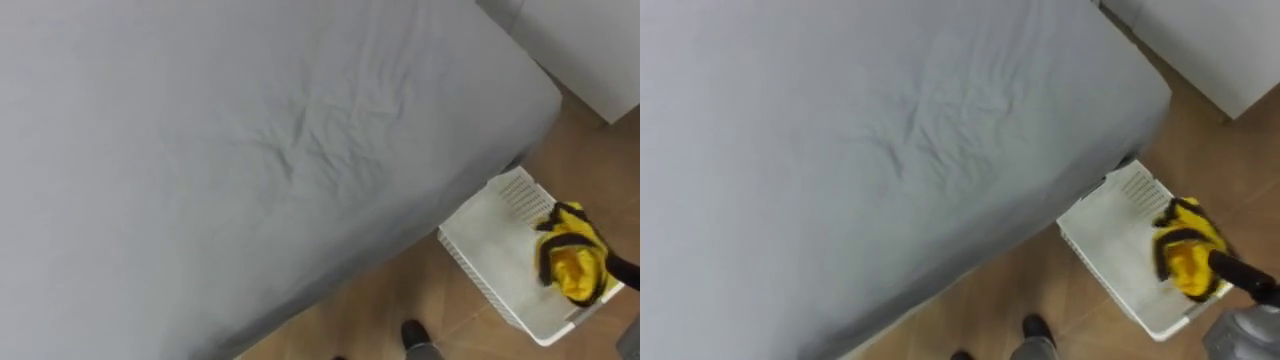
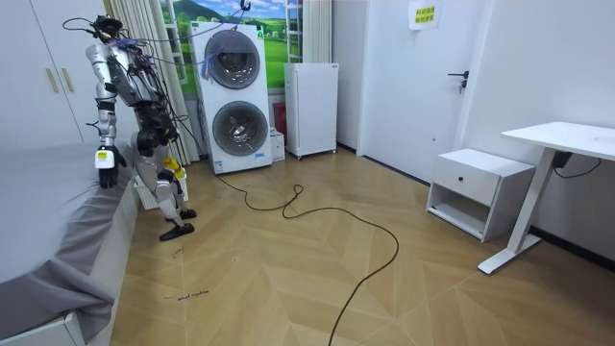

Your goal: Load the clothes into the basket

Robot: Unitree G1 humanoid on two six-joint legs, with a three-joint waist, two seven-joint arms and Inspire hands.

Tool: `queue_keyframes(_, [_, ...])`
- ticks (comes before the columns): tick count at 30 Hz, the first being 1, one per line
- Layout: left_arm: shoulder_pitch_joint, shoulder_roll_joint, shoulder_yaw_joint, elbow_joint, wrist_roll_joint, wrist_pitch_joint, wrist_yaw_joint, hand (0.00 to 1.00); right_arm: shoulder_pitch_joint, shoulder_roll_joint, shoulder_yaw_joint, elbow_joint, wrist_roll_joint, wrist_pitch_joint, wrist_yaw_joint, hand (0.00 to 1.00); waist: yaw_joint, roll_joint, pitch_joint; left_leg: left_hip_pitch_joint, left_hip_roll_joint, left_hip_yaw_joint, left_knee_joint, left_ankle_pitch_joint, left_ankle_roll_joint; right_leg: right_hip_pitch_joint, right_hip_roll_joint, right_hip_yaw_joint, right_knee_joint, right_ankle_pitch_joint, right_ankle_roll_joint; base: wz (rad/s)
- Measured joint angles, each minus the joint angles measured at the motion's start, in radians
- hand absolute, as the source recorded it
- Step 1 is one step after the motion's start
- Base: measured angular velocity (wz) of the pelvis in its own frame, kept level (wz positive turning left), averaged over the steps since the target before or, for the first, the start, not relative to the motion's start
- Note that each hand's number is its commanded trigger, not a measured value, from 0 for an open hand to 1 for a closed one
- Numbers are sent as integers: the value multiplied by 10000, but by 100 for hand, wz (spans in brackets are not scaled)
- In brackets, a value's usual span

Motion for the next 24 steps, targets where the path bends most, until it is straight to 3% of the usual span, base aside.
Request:
queue_keyframes(5, [115, 57, 17, -34, 10, -261, -7, 0, 198, -39, 22, -2, 204, -196, 7, 0, -6, -75, -14, 55, 12, -45, 10, 0, 0, 109, -40, -157, -6, -7, -11, 7])
queue_keyframes(10, [232, 57, 11, -148, 5, -304, -9, 0, 459, -38, 21, -1, 357, -200, 50, 0, -18, -95, -28, 320, 54, -64, 3, 0, 0, 541, -70, -405, -207, 0, -37, 13])
queue_keyframes(12, [289, 69, 10, -225, 4, -301, -22, 0, 679, -38, 40, -8, 383, -198, 63, 0, -30, -203, -5, 503, 31, -241, -23, 0, 0, 835, -102, -587, -312, -26, -49, 27])
queue_keyframes(13, [362, 88, 26, -325, 18, -301, -23, 0, 823, -37, 39, -8, 370, -198, 64, 0, -4, -220, -57, 593, 38, -335, -31, 0, -1, 988, -107, -662, -383, -28, -51, 20])
queue_keyframes(18, [751, 294, 148, -714, 232, -346, -237, 0, 1179, 0, 25, -15, 317, -198, 47, 0, 35, -557, -114, 995, 44, -618, -106, -1, -4, 1659, -140, -981, -759, -2, -56, 17])
queue_keyframes(24, [1037, 373, 271, -996, 439, -361, -366, 0, 1872, 464, 248, -58, 695, -200, 272, 0, 223, -1022, -183, 1978, 72, -1003, -368, -30, -53, 3017, -166, -1517, -1484, 31, -52, 24])
